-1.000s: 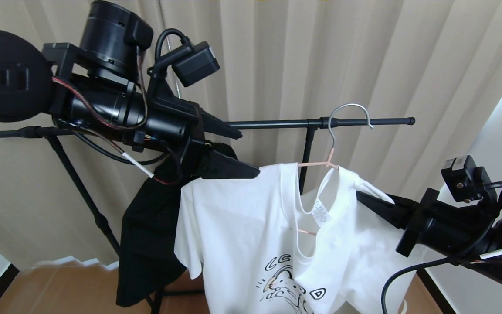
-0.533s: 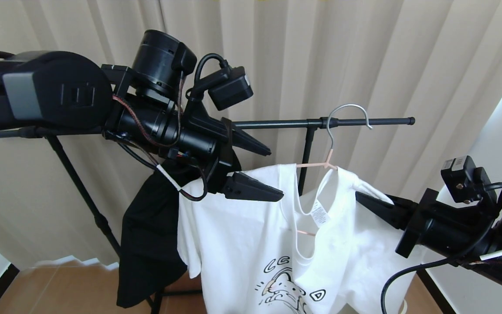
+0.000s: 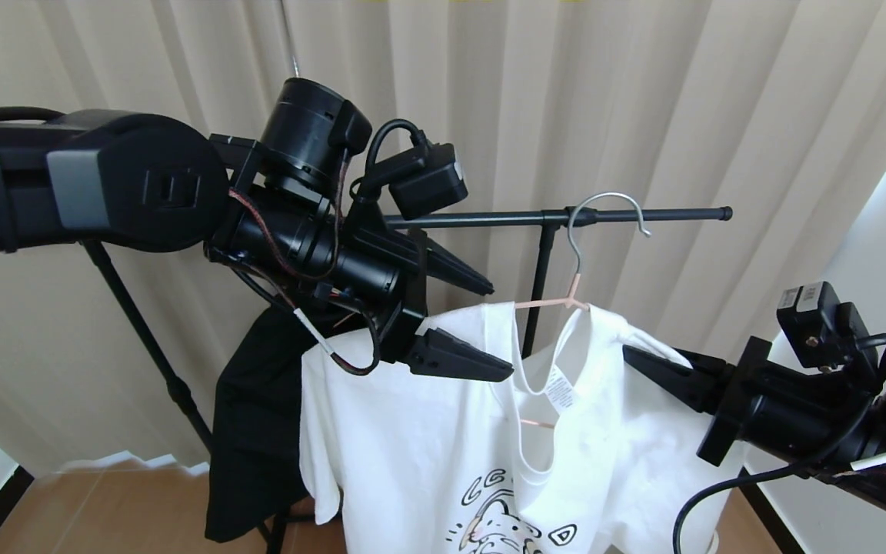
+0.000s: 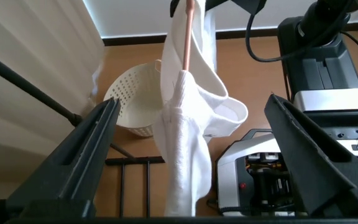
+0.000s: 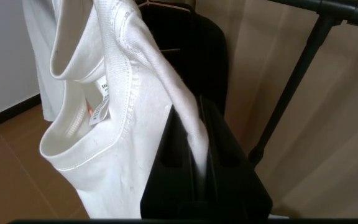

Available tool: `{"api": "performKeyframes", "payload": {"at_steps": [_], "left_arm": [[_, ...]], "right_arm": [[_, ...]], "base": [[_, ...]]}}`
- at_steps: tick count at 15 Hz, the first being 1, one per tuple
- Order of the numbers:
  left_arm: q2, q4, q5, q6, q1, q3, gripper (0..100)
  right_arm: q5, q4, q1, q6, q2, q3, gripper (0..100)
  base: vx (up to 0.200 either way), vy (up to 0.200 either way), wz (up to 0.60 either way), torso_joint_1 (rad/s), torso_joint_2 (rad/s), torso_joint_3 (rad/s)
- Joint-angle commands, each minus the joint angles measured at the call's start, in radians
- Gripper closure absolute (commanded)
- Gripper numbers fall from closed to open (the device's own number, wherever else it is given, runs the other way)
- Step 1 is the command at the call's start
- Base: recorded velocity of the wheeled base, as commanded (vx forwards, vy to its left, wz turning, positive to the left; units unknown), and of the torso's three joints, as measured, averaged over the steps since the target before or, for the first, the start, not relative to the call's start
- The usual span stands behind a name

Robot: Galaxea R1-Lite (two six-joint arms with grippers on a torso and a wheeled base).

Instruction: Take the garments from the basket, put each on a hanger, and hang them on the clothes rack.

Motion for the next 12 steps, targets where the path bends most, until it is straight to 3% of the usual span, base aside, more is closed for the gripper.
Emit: {"api": "performKeyframes", "payload": {"at_steps": [1,12], "left_arm": [[-0.003,0.000,0.000,0.005,0.000,0.020,0],[0.017,-0.006,0.000,0.004,-0.011,0.035,0]], "right_arm": [[0.001,-0.002,0.001,0.000,-0.004,0.000,100],[0.001,0.000,0.013,0.000,-0.034,-0.004,100]], "base": [[0.000,0.000,0.00,0.000,0.00,0.000],[0.000,0.000,0.00,0.000,0.00,0.000]]}}
